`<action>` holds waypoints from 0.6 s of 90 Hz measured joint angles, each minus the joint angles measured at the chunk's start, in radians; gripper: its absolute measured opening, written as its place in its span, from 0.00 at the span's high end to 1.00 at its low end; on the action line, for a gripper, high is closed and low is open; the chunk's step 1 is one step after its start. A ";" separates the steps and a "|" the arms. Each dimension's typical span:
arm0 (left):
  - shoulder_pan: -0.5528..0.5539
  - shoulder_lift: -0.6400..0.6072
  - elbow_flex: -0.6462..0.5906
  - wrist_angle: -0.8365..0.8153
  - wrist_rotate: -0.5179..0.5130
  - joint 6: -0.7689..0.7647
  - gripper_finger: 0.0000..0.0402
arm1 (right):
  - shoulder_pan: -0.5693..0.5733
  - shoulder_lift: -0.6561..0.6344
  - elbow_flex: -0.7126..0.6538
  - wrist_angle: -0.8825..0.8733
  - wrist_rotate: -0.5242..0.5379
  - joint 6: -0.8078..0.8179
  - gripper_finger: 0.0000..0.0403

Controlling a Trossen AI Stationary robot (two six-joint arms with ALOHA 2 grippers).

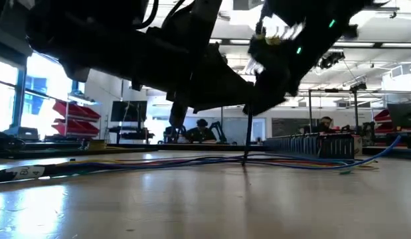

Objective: Ziptie cables
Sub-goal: Wrap the left black zip tie on the cables

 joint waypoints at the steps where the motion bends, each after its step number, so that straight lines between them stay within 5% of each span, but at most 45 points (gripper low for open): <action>1: 0.000 0.000 0.000 0.000 0.000 0.000 1.00 | -0.015 0.000 -0.010 0.019 -0.018 -0.002 0.52; 24: 0.000 -0.001 0.000 -0.006 0.000 -0.005 1.00 | -0.233 0.029 -0.107 0.163 -0.280 0.066 0.53; 54: 0.022 -0.002 0.000 -0.014 0.032 0.064 1.00 | -0.242 0.224 -0.013 0.191 -0.303 0.046 0.53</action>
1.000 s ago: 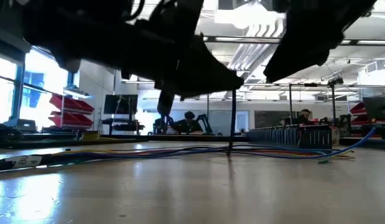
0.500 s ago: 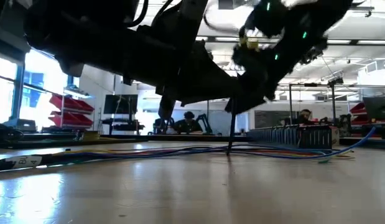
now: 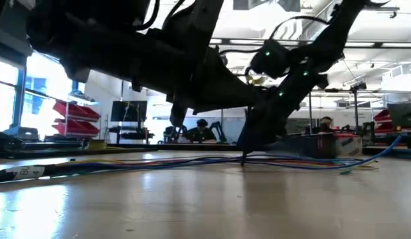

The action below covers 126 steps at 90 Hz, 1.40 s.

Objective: Ziptie cables
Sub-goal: Wrap the left black zip tie on the cables

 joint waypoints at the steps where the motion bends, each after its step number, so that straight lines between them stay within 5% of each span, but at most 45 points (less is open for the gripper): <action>1: 0.002 0.000 0.000 0.000 0.006 0.000 1.00 | 0.000 0.005 0.003 0.001 0.000 0.000 0.53; 33: 0.025 0.000 0.000 0.002 0.050 -0.008 1.00 | 0.000 -0.008 0.024 -0.083 -0.009 -0.012 0.53; 58: 0.025 0.000 0.000 0.002 0.047 -0.004 1.00 | -0.011 -0.173 0.042 -0.393 0.192 -0.045 0.53; 89: 0.026 0.000 0.000 0.004 0.036 -0.003 1.00 | -0.046 -0.035 0.045 -0.037 0.018 -0.026 0.53; 126: 0.028 0.000 0.000 0.001 0.027 -0.008 1.00 | -0.088 0.081 0.047 0.053 -0.208 -0.027 0.53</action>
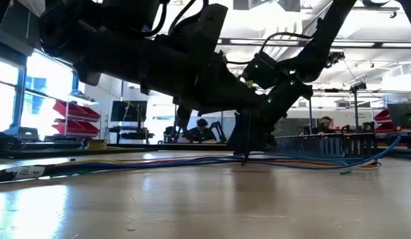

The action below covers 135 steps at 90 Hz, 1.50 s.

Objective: Ziptie cables
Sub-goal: Wrap the left black zip tie on the cables

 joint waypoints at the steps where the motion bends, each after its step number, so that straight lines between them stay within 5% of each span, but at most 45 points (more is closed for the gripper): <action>1: 0.000 0.000 0.000 0.000 0.000 0.000 1.00 | 0.000 0.000 0.000 0.001 -0.007 -0.002 0.53; 24: 0.001 0.000 0.000 -0.001 -0.001 0.000 1.00 | 0.004 0.002 -0.002 0.008 -0.119 -0.020 0.53; 80: 0.002 0.000 0.000 -0.001 -0.001 -0.001 1.00 | 0.066 0.050 -0.002 0.083 -0.093 -0.203 0.54; 98: 0.002 0.000 0.000 -0.001 -0.001 0.004 1.00 | 0.086 0.055 -0.002 0.111 -0.010 -0.200 0.67; 121: 0.002 0.000 0.000 -0.001 0.002 0.005 1.00 | 0.106 0.056 -0.002 0.108 0.067 -0.167 0.96; 135: 0.002 -0.002 0.000 -0.004 0.027 0.013 1.00 | 0.154 0.050 -0.002 0.108 0.141 -0.155 0.99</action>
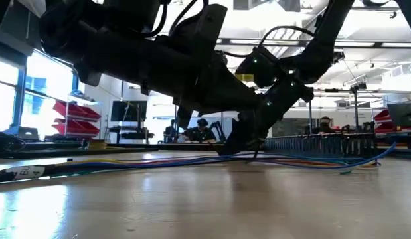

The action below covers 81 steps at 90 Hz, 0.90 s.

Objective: Ziptie cables
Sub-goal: Wrap the left black zip tie on the cables

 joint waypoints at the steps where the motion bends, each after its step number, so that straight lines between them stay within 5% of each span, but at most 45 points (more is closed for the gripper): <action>1: 0.000 0.000 0.000 0.000 0.001 0.001 1.00 | 0.005 -0.001 0.000 -0.001 0.006 0.002 1.00; 81: -0.006 -0.005 0.000 0.019 0.157 0.075 1.00 | 0.396 -0.169 -0.002 -0.189 0.649 0.079 1.00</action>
